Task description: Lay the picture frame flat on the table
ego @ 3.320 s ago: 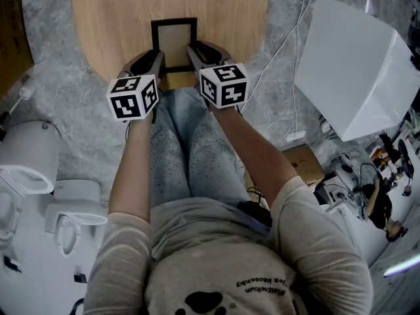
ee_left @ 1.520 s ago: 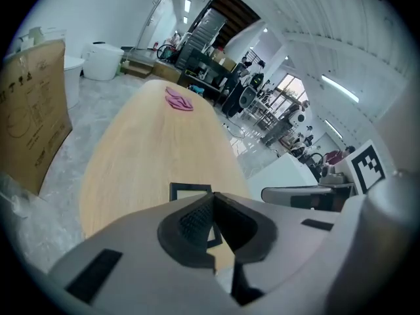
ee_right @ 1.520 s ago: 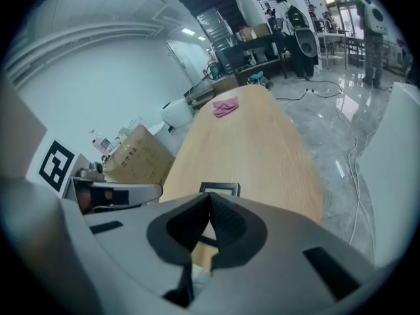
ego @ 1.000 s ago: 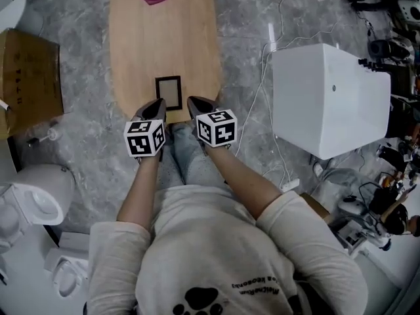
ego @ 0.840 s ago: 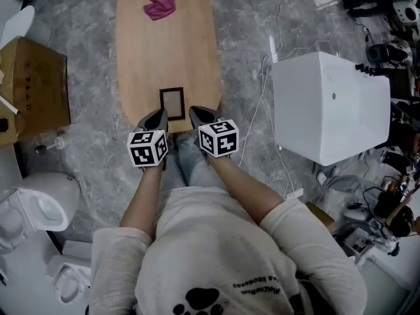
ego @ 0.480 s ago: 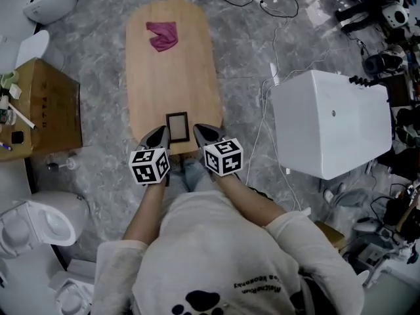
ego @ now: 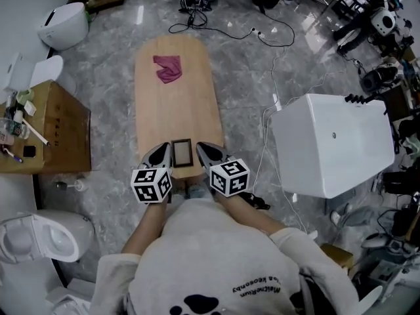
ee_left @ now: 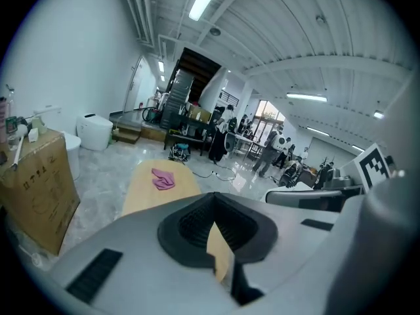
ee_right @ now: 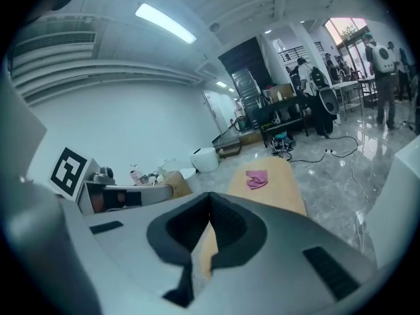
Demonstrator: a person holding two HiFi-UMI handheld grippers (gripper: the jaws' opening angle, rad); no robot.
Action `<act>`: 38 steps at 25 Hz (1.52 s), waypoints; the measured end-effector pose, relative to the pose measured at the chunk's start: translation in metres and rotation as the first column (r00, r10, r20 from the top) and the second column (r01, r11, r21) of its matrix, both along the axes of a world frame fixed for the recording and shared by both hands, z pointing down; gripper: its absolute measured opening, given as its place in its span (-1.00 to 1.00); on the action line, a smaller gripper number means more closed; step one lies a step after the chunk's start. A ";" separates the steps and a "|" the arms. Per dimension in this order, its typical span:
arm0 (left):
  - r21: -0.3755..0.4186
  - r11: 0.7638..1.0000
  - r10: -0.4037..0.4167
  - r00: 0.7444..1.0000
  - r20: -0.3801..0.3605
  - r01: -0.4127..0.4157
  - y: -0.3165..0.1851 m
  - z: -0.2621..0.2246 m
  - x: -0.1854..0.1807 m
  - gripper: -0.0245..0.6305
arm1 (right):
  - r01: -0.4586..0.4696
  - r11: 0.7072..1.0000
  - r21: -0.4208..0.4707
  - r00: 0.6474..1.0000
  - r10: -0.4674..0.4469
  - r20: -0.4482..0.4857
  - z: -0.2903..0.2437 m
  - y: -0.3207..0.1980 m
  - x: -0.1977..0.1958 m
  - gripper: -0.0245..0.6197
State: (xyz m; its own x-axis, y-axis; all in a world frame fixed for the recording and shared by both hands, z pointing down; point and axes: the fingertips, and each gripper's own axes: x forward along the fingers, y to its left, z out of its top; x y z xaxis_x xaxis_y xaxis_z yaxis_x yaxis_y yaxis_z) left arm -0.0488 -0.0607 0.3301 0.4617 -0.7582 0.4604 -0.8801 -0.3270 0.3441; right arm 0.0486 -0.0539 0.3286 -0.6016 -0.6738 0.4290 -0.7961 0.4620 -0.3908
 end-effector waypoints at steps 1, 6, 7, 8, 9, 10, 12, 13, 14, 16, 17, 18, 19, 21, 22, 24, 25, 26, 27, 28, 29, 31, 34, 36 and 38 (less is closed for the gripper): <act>0.019 1.000 -0.003 1.000 -0.001 0.003 -0.001 -0.008 0.001 -0.90 | 0.003 1.000 0.013 1.000 -0.003 0.008 -0.007 0.001 0.000 -0.89; 0.126 0.992 0.000 1.000 0.011 -0.002 -0.007 -0.049 0.006 -0.90 | 0.022 0.991 0.129 1.000 -0.024 0.014 -0.046 -0.002 -0.001 -0.89; 0.145 0.989 0.001 1.000 0.013 -0.002 -0.006 -0.055 0.007 -0.90 | 0.024 0.988 0.153 1.000 -0.026 0.013 -0.054 -0.002 -0.002 -0.89; 0.163 0.987 0.000 1.000 0.014 -0.002 -0.005 -0.061 0.008 -0.90 | 0.026 0.984 0.177 1.000 -0.029 0.012 -0.061 -0.002 -0.003 -0.89; 0.181 0.983 -0.001 1.000 0.016 -0.002 -0.004 -0.068 0.008 -0.90 | 0.029 0.979 0.200 0.999 -0.031 0.010 -0.069 -0.002 -0.004 -0.89; 0.200 0.980 -0.002 1.000 0.017 -0.002 -0.004 -0.075 0.008 -0.90 | 0.030 0.974 0.224 0.999 -0.033 0.008 -0.076 -0.002 -0.006 -0.89; 0.238 0.971 -0.005 1.000 0.015 0.001 -0.003 -0.089 0.007 -0.90 | 0.032 0.963 0.268 0.999 -0.034 0.003 -0.093 -0.005 -0.008 -0.89; 0.255 0.967 -0.009 1.000 0.014 0.005 -0.003 -0.097 0.006 -0.90 | 0.031 0.957 0.289 0.999 -0.033 0.002 -0.101 -0.005 -0.008 -0.89; 0.273 0.962 -0.013 1.000 0.013 0.009 -0.002 -0.105 0.006 -0.90 | 0.029 0.950 0.309 0.999 -0.032 0.003 -0.109 -0.006 -0.007 -0.89; 0.316 0.949 -0.019 1.000 0.015 0.013 0.000 -0.123 0.007 -0.90 | 0.024 0.933 0.358 1.000 -0.027 0.003 -0.127 -0.006 -0.006 -0.89; 0.341 0.940 -0.021 1.000 0.019 0.013 0.001 -0.132 0.007 -0.90 | 0.022 0.922 0.386 1.000 -0.024 0.000 -0.136 -0.005 -0.006 -0.89; 0.368 0.930 -0.024 0.999 0.026 0.012 0.002 -0.142 0.008 -0.90 | 0.021 0.910 0.414 1.000 -0.021 -0.004 -0.146 -0.005 -0.005 -0.89; 0.394 0.919 -0.026 0.999 0.036 0.010 0.003 -0.151 0.009 -0.90 | 0.021 0.896 0.443 1.000 -0.018 -0.010 -0.155 -0.004 -0.005 -0.89; 0.441 0.897 -0.033 0.998 0.058 0.004 0.006 -0.168 0.011 -0.90 | 0.023 0.869 0.494 1.000 -0.012 -0.025 -0.171 -0.002 -0.004 -0.89; 0.461 0.887 -0.037 0.997 0.069 0.001 0.007 -0.174 0.013 -0.90 | 0.024 0.856 0.516 0.999 -0.007 -0.036 -0.177 -0.001 -0.003 -0.89; 0.493 0.870 -0.043 0.995 0.085 -0.004 0.009 -0.183 0.016 -0.90 | 0.027 0.835 0.550 0.998 0.012 -0.067 -0.185 -0.001 0.000 -0.89; 0.503 0.864 -0.045 0.995 0.090 -0.006 0.010 -0.185 0.017 -0.90 | 0.027 0.826 0.562 0.996 0.023 -0.082 -0.187 -0.002 0.002 -0.89; 0.508 0.861 -0.047 0.995 0.092 -0.007 0.011 -0.186 0.018 -0.90 | 0.026 0.820 0.572 0.996 0.031 -0.090 -0.189 -0.002 0.004 -0.89; 0.509 0.861 -0.048 0.994 0.093 -0.006 0.011 -0.186 0.019 -0.90 | 0.024 0.815 0.580 0.995 0.036 -0.091 -0.190 -0.002 0.005 -0.89; 0.508 0.861 -0.049 0.994 0.093 -0.005 0.011 -0.185 0.019 -0.90 | 0.021 0.811 0.584 0.995 0.039 -0.091 -0.191 -0.002 0.006 -0.89; 0.505 0.863 -0.050 0.994 0.094 -0.004 0.011 -0.184 0.019 -0.90 | 0.020 0.809 0.587 0.995 0.040 -0.089 -0.192 -0.003 0.007 -0.89; 0.502 0.865 -0.055 0.994 0.094 0.000 0.011 -0.184 0.018 -0.90 | 0.019 0.808 0.588 0.996 0.039 -0.085 -0.193 -0.003 0.008 -0.89; 0.504 0.864 -0.060 0.993 0.099 0.002 0.010 -0.182 0.018 -0.90 | 0.020 0.810 0.586 0.996 0.035 -0.081 -0.192 -0.004 0.009 -0.89; 0.503 0.864 -0.062 0.993 0.105 0.001 0.010 -0.181 0.018 -0.90 | 0.022 0.811 0.585 0.996 0.032 -0.081 -0.190 -0.005 0.009 -0.89; 0.503 0.864 -0.062 0.992 0.111 -0.002 0.010 -0.180 0.018 -0.90 | 0.023 0.814 0.581 0.997 0.027 -0.077 -0.189 -0.005 0.009 -0.89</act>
